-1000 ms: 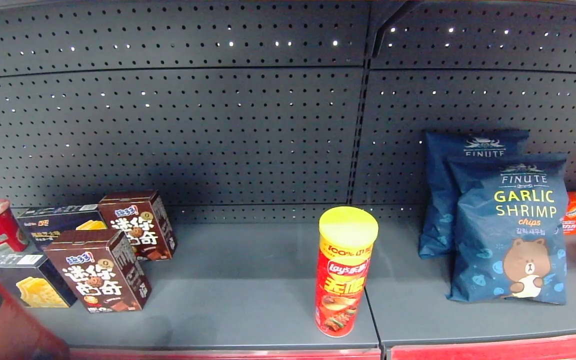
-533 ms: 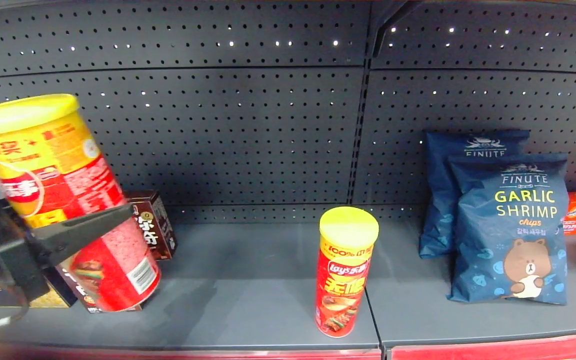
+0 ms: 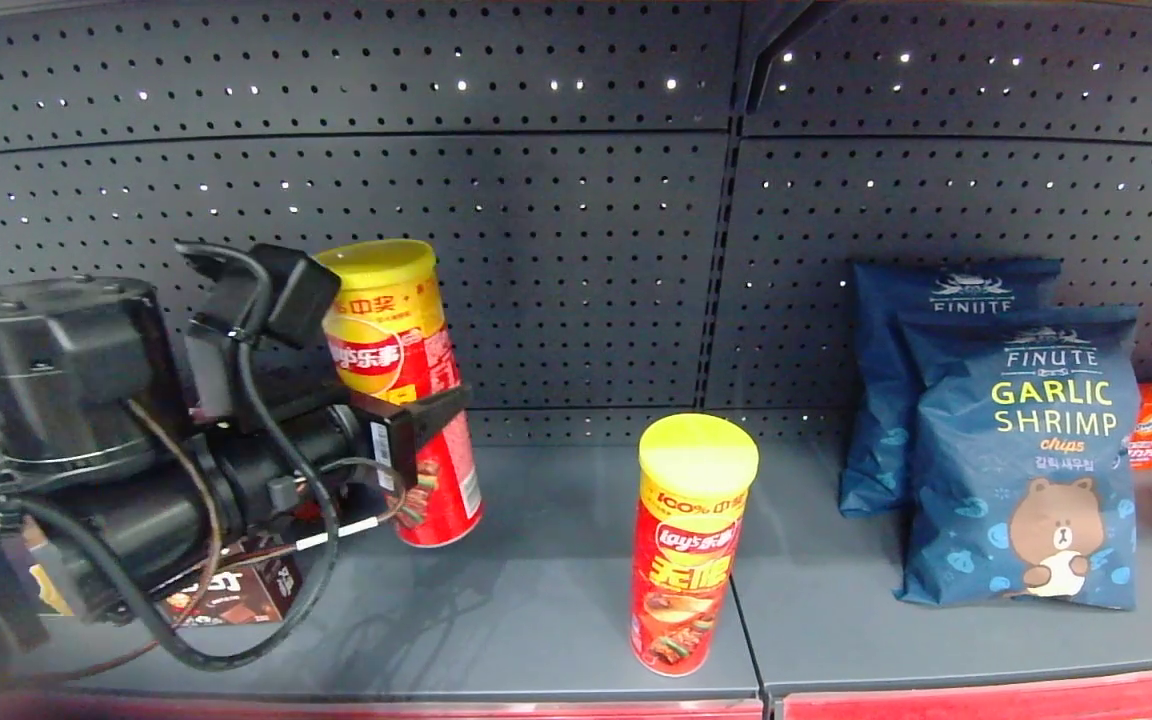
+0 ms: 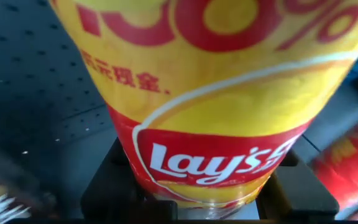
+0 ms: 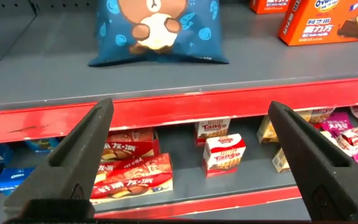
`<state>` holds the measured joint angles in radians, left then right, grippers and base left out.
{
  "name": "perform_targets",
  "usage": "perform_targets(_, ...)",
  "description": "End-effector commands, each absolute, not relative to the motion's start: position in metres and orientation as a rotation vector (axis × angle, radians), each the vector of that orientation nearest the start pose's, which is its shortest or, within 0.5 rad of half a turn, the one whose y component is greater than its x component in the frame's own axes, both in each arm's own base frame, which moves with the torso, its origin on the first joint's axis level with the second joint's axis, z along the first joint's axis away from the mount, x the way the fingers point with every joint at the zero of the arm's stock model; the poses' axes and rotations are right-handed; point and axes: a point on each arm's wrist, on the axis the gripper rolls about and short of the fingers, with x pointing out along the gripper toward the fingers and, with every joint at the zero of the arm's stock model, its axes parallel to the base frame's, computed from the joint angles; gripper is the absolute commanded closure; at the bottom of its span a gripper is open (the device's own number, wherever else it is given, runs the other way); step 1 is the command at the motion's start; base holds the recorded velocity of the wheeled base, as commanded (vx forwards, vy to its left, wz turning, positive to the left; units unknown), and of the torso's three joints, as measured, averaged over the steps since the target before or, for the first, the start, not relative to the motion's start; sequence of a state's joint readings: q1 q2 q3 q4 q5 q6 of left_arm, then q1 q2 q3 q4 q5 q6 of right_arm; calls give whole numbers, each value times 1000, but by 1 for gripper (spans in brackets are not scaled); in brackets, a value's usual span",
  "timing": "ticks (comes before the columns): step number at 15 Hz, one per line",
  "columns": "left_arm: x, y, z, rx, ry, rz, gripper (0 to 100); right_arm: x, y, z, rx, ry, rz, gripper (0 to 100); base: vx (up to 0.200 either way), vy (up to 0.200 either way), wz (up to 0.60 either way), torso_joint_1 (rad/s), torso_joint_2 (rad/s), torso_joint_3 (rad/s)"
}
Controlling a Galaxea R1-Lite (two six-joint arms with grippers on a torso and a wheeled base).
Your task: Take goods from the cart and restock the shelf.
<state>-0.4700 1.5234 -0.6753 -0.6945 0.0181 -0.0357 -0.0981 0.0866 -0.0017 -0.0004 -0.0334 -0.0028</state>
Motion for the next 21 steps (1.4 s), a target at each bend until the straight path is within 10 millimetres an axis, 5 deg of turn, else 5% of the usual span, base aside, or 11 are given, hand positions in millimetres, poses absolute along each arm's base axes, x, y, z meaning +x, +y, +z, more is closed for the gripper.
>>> perform_targets(1,246,-135,177,28,244,-459,100,-16,1,78,0,89,-132,0,0,0,0,0,0,0)
perform_targets(4,276,-161,155,-1,264,-374,100,-16,1,78,0,89,-133,0,0,0,0,0,0,0)
perform_targets(10,312,-200,142,-20,236,-363,100,-16,1,78,0,88,-130,0,0,0,0,0,0,0)
perform_targets(21,349,-250,134,9,158,-426,100,-16,1,78,0,88,-130,0,0,0,0,0,0,0)
